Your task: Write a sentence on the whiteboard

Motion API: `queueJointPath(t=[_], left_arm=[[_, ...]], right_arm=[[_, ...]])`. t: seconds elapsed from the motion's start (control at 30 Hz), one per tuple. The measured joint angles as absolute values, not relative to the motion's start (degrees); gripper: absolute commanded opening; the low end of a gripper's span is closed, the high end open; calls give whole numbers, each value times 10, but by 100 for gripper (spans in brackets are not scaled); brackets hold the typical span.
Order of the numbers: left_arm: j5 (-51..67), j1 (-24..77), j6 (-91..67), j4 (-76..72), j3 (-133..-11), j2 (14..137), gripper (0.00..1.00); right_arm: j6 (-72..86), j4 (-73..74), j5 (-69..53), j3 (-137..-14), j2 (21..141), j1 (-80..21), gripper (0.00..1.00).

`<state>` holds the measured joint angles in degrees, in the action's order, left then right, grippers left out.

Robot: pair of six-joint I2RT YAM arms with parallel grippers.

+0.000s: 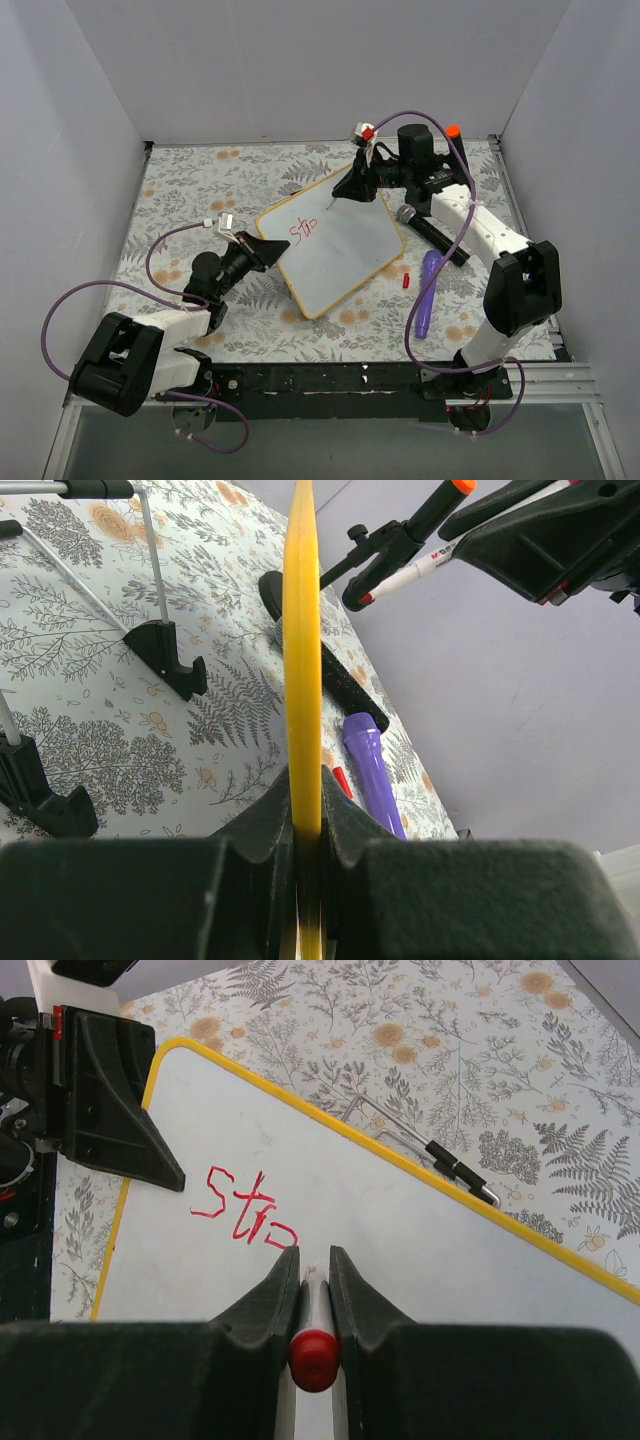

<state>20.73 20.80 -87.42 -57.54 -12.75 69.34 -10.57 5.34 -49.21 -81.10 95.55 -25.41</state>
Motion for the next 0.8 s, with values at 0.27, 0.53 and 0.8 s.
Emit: queueJointPath(t=[0.27,0.53,0.8], left_arm=[[209,208,-871,-576,-128,693,0],[212,208,-867,-574,-128,690,0],[218,208,-858,-573,-128,686,0]], right_arm=[[-103,44,-512,-776,931,-244,1],[-102,30,-526,-760,927,-244,1],[-132,40,-524,-760,927,-243,1]])
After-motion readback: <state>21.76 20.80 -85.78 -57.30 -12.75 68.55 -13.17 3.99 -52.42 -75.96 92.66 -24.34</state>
